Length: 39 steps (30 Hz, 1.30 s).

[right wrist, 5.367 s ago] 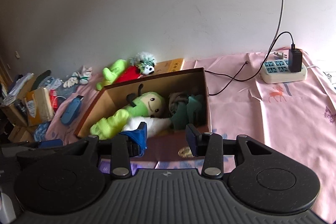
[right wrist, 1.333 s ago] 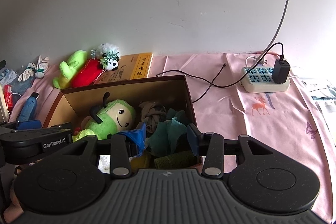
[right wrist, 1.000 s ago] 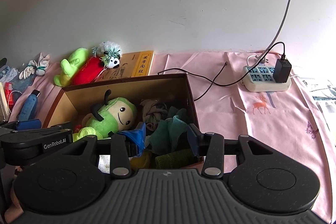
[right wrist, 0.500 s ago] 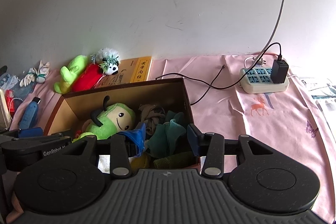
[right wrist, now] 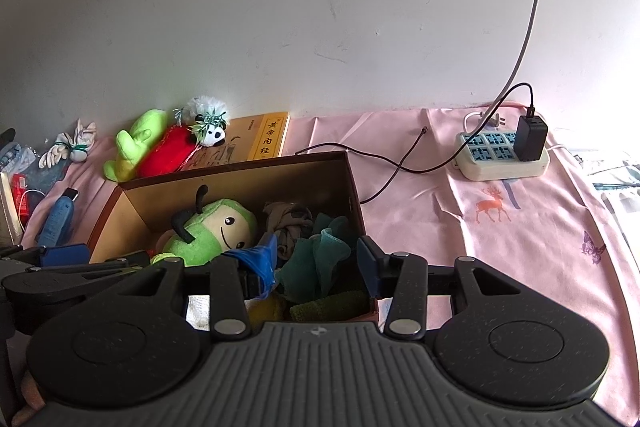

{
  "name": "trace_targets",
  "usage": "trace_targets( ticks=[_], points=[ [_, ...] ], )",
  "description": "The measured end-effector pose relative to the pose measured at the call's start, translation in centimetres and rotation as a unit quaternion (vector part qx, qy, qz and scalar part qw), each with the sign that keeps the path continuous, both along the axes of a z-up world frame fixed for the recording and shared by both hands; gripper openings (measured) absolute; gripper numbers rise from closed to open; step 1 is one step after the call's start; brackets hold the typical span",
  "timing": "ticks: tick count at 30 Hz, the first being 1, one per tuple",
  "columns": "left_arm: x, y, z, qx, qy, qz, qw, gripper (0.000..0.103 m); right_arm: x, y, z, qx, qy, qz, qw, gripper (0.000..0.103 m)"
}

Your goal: Organize soft objects

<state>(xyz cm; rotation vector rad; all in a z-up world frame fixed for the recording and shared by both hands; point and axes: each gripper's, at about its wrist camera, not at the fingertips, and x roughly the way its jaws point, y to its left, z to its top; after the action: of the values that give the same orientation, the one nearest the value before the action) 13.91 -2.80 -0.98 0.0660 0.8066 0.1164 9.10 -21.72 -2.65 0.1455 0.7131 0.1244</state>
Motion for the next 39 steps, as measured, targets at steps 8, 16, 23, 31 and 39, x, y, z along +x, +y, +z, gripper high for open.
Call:
trace_targets(
  ticks=[8,16,23,31,39],
  points=[
    [-0.05,0.19,0.02,0.002,-0.006,0.011,0.9999,0.061,-0.11,0.03,-0.08,0.003,0.001,0.002,1.0,0.028],
    [-0.1,0.07,-0.01,0.006,-0.006,0.007,0.9999,0.061,-0.18,0.03,0.01,0.002,-0.002,0.007,1.0,0.028],
    [-0.08,0.03,0.14,0.009,-0.007,0.006,0.9999,0.061,-0.2,-0.31,-0.03,0.008,-0.001,-0.001,1.0,0.029],
    [0.05,-0.07,-0.03,0.009,-0.001,0.0,1.0,0.061,-0.35,-0.33,-0.02,0.013,-0.006,0.002,1.0,0.029],
    [0.0,-0.34,-0.06,0.009,0.003,-0.002,0.9999,0.061,-0.52,-0.87,0.08,0.021,-0.012,-0.003,1.0,0.029]
  ],
)
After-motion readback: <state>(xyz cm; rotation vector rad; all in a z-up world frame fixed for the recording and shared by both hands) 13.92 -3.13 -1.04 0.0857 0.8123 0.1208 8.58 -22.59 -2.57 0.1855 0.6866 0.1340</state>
